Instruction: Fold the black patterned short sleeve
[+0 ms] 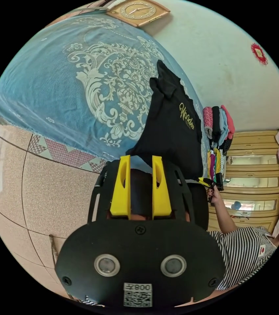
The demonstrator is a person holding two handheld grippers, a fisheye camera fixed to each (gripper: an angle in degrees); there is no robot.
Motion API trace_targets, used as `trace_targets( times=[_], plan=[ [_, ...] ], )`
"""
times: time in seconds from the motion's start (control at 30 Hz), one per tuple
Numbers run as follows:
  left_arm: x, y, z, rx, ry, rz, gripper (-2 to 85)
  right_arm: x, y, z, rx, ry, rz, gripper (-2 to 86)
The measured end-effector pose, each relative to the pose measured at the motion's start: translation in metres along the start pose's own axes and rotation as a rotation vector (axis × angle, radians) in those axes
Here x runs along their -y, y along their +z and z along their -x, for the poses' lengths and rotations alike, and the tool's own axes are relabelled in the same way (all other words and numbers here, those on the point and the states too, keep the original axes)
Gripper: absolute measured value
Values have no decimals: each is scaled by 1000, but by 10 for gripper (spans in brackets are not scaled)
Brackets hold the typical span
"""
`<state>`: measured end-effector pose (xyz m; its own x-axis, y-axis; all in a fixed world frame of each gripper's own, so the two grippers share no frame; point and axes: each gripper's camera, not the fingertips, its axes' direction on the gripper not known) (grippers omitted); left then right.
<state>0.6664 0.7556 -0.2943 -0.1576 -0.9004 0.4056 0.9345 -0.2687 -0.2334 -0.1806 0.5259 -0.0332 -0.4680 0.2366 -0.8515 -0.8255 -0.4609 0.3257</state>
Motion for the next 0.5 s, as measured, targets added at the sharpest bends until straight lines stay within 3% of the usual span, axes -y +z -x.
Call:
trace_targets(
  times=[0.27,0.5],
  plan=[
    [25,1,-17,125,60,133,39,7,-8,-13,-16,26,37,22],
    [6,-46,-23,11,97,83,20,-7,-33,-26,1,12,25,9]
  ],
)
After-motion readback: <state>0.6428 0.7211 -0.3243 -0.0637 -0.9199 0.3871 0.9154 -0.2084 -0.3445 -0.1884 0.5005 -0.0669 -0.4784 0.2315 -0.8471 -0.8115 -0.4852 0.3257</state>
